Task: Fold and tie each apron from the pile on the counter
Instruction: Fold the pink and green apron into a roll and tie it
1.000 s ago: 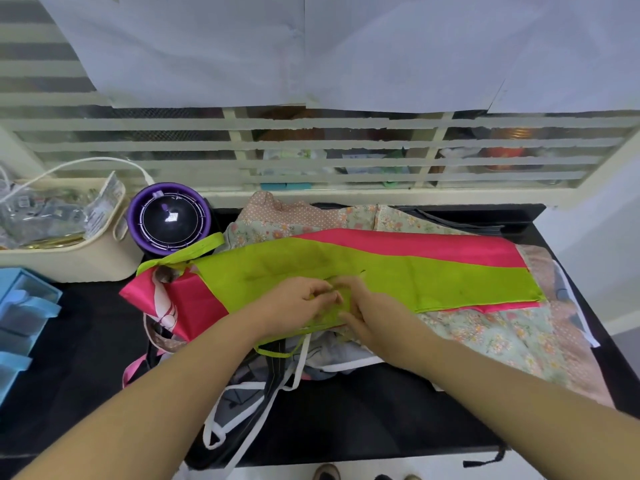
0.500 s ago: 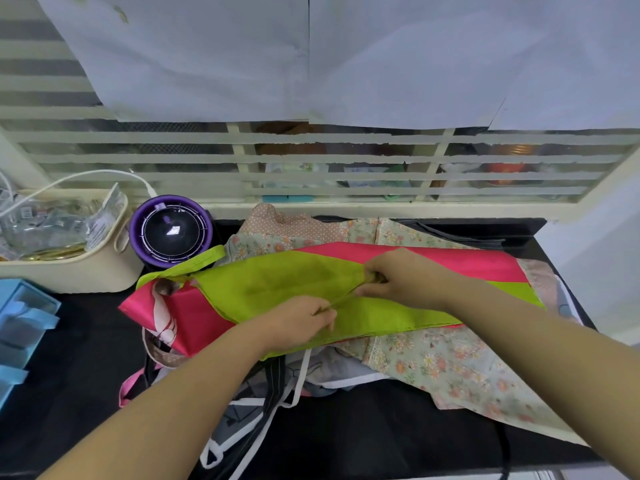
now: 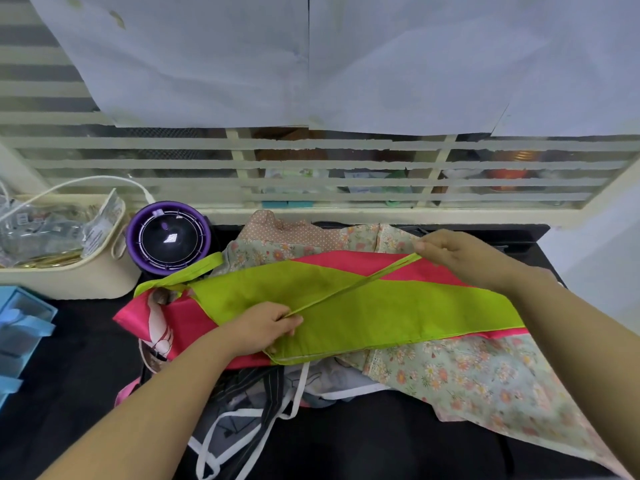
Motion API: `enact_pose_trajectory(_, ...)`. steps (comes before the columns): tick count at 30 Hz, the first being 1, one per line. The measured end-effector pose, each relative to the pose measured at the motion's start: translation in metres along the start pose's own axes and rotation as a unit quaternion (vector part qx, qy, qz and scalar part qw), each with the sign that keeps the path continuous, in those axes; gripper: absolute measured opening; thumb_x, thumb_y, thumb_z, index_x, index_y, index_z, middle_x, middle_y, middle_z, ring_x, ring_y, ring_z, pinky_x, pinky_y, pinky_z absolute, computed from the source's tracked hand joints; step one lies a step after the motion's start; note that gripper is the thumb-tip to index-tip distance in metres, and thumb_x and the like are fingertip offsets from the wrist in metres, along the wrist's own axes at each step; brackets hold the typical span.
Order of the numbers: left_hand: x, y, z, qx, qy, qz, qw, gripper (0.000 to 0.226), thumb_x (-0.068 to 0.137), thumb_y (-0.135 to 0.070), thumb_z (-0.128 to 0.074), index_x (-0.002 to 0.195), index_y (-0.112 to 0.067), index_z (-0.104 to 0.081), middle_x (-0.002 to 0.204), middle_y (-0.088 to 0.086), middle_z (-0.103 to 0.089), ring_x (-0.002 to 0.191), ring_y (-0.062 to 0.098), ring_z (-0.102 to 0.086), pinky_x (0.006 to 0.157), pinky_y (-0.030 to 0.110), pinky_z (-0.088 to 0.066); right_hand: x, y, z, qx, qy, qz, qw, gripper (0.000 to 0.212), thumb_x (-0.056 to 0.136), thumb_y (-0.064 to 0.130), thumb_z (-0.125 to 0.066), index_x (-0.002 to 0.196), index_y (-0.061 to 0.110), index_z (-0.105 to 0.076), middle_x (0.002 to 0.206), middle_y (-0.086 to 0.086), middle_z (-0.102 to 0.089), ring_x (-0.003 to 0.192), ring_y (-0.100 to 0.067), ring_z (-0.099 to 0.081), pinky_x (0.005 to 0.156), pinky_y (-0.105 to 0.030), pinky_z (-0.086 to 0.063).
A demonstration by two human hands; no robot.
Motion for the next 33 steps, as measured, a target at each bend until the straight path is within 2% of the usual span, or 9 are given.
enact_pose_trajectory(2, 0.001, 0.004, -0.001, -0.008, -0.007, -0.009, 1.0, 0.033, 0.096, -0.032, -0.054, 0.068, -0.016, -0.049, 0.059, -0.004, -0.039, 0.053, 0.008, -0.044, 0.056, 0.021, -0.049, 0.001, -0.013, 0.004, 0.037, -0.073, -0.037, 0.996, 0.055, 0.096, 0.043, -0.046, 0.086, -0.008, -0.064, 0.062, -0.014, -0.05, 0.05, -0.016, -0.044, 0.055, -0.031, -0.036)
enact_pose_trajectory(5, 0.001, 0.01, -0.002, -0.004, -0.01, -0.015, 1.0, 0.024, 0.09, -0.033, -0.063, 0.075, -0.015, -0.057, 0.06, -0.004, -0.049, 0.051, 0.006, -0.049, 0.052, 0.018, -0.043, 0.002, -0.034, -0.011, 0.04, -0.092, -0.076, 0.992, 0.05, 0.097, 0.038, -0.049, 0.06, 0.004, -0.046, 0.05, -0.002, -0.041, 0.04, -0.007, -0.032, 0.047, -0.024, -0.025)
enact_pose_trajectory(10, -0.006, 0.017, 0.0, 0.009, -0.036, -0.031, 0.999, 0.009, 0.089, -0.023, -0.067, 0.082, -0.02, -0.062, 0.073, -0.008, -0.06, 0.06, 0.001, -0.054, 0.055, 0.015, -0.044, 0.001, -0.078, -0.046, -0.151, -0.066, -0.159, 0.973, 0.045, 0.097, 0.043, -0.047, 0.06, 0.017, -0.04, 0.056, 0.002, -0.046, 0.059, -0.022, -0.047, 0.055, -0.032, -0.03)
enact_pose_trajectory(13, -0.014, 0.02, 0.001, 0.022, -0.061, -0.022, 0.998, 0.022, 0.082, -0.041, -0.071, 0.094, -0.024, -0.062, 0.087, -0.009, -0.061, 0.075, 0.004, -0.055, 0.068, 0.019, -0.047, -0.004, -0.079, -0.055, -0.255, -0.118, -0.127, 0.951, 0.038, 0.096, 0.045, -0.046, 0.068, 0.02, -0.047, 0.066, 0.001, -0.055, 0.076, -0.028, -0.056, 0.07, -0.035, -0.038)
enact_pose_trajectory(17, -0.025, 0.004, -0.012, 0.283, -0.111, -0.085, 0.949, 0.072, 0.067, -0.076, -0.057, 0.122, -0.032, -0.042, 0.112, -0.017, -0.046, 0.1, 0.006, -0.048, 0.084, 0.025, -0.043, -0.005, -0.078, -0.061, -0.307, -0.196, -0.08, 0.928, 0.031, 0.091, 0.035, -0.061, 0.074, 0.008, -0.062, 0.075, -0.01, -0.06, 0.078, -0.033, -0.054, 0.068, -0.039, -0.038)
enact_pose_trajectory(20, -0.026, -0.006, -0.026, 0.366, -0.156, -0.161, 0.903, 0.05, 0.088, -0.054, -0.049, 0.129, -0.026, -0.038, 0.121, -0.009, -0.045, 0.101, 0.012, -0.051, 0.076, 0.023, -0.035, -0.003, -0.08, -0.062, -0.313, -0.216, -0.092, 0.92, 0.031, 0.091, 0.033, -0.061, 0.079, 0.005, -0.066, 0.081, -0.014, -0.062, 0.083, -0.035, -0.053, 0.071, -0.04, -0.039)
enact_pose_trajectory(26, -0.021, 0.006, -0.025, 0.195, -0.096, -0.136, 0.966, 0.01, 0.098, -0.037, -0.048, 0.102, -0.029, -0.052, 0.092, -0.014, -0.053, 0.084, 0.011, -0.055, 0.066, 0.026, -0.04, -0.004, -0.084, -0.06, -0.332, -0.25, -0.116, 0.902, 0.029, 0.09, 0.033, -0.062, 0.084, 0.005, -0.068, 0.087, -0.015, -0.06, 0.088, -0.036, -0.051, 0.077, -0.043, -0.038)
enact_pose_trajectory(30, -0.016, 0.008, -0.019, 0.089, -0.08, -0.095, 0.988, 0.015, 0.097, -0.035, -0.051, 0.089, -0.024, -0.058, 0.074, -0.008, -0.056, 0.066, 0.008, -0.052, 0.06, 0.027, -0.038, -0.012, -0.071, -0.063, -0.332, -0.322, -0.079, 0.883, 0.022, 0.081, 0.029, -0.074, 0.077, 0.009, -0.066, 0.09, -0.013, -0.059, 0.091, -0.035, -0.05, 0.084, -0.046, -0.036)
enact_pose_trajectory(33, -0.012, 0.008, -0.017, 0.05, -0.079, -0.061, 0.994, 0.021, 0.097, -0.034, -0.052, 0.086, -0.017, -0.058, 0.072, -0.001, -0.055, 0.067, 0.015, -0.054, 0.064, 0.034, -0.044, -0.015, -0.033, -0.058, -0.283, -0.38, -0.012, 0.881, 0.019, 0.083, 0.031, -0.06, 0.083, 0.014, -0.068, 0.098, -0.009, -0.061, 0.097, -0.031, -0.047, 0.088, -0.04, -0.029)
Point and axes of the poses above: each hand's wrist, its own x-axis towards the middle knuckle, its own z-axis out of the back of the hand, y = z × x, the point moved 5 cm from there along x, towards the middle knuckle
